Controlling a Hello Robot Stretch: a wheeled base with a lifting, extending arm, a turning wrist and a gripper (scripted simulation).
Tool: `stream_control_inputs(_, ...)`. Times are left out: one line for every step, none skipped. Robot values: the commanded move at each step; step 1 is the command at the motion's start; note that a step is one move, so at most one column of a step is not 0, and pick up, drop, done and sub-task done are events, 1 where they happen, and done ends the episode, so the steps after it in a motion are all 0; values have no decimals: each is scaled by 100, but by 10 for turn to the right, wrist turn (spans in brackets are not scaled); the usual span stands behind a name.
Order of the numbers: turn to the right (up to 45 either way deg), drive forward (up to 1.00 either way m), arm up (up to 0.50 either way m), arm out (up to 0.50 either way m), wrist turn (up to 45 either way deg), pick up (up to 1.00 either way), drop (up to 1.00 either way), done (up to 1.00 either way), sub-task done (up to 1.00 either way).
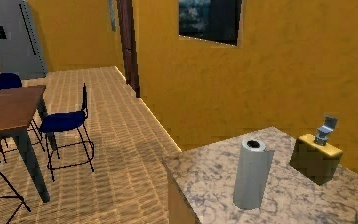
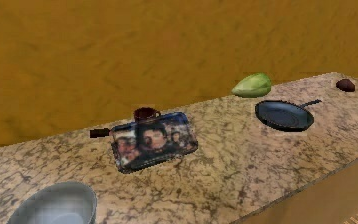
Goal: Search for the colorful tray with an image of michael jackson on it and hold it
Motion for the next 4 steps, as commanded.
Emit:
stream_control_inputs(0,0,38,0,0,0,0,0,0)
stream_control_inputs(0,0,0,20,0,0,0,0,0)
stream_control_inputs(0,0,0,0,450,0,0,0,0)
stream_control_inputs(0,0,0,0,450,0,0,0,0)
